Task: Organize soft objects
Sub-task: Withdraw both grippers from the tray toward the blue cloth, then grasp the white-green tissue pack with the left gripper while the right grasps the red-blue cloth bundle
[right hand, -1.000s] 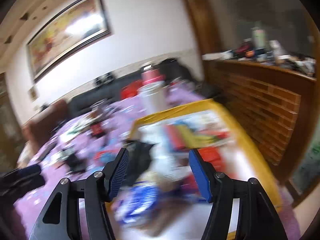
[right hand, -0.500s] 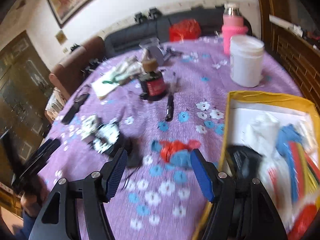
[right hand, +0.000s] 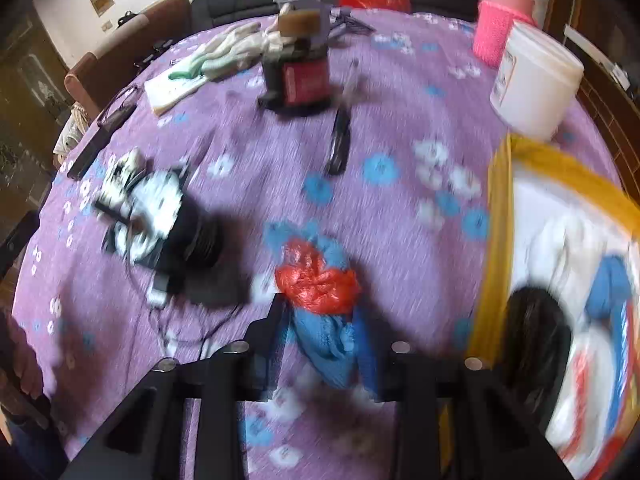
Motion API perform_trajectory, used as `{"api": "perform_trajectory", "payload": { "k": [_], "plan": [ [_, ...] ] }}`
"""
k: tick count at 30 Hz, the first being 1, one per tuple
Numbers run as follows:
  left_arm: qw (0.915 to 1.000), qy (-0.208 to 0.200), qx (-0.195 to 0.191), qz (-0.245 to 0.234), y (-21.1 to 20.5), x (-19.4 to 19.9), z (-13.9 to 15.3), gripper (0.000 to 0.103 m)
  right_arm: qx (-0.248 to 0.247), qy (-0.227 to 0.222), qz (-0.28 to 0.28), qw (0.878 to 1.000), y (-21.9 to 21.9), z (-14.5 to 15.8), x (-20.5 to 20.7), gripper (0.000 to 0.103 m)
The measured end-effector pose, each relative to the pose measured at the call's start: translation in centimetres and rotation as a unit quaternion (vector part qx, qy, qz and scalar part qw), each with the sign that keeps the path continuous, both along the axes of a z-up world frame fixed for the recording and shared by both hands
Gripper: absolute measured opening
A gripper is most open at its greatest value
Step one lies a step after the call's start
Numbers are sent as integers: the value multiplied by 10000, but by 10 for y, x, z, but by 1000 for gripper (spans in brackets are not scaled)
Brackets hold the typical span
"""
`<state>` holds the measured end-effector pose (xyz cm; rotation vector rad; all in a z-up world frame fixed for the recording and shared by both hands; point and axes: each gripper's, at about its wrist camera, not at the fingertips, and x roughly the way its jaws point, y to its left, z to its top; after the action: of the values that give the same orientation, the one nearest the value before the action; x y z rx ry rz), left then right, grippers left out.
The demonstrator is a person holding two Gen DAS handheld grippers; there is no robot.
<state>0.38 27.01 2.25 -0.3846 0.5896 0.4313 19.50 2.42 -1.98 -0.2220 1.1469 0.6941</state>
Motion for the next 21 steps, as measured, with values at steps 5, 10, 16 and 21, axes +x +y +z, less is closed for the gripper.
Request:
{"api": "perform_trajectory", "payload": {
  "k": [5,10,16,21],
  "plan": [
    [9999,-14,-158,-24,3,0,-1,77,596,-341,-502,9964,-14,12,-26,33],
    [9994,89,-314,-144,3,7,-8,77,1047,-1109,-1434,9778,-10,28,-22,33],
    [9973,345,-576,-285,2,19,-19,77,1225,-1890,-1180,9671,-3,35,-35,33],
    [9922,807,-920,-235,0,36,-19,86,1282,-1757,-1042,9705,-12,31,-36,33]
  ]
}}
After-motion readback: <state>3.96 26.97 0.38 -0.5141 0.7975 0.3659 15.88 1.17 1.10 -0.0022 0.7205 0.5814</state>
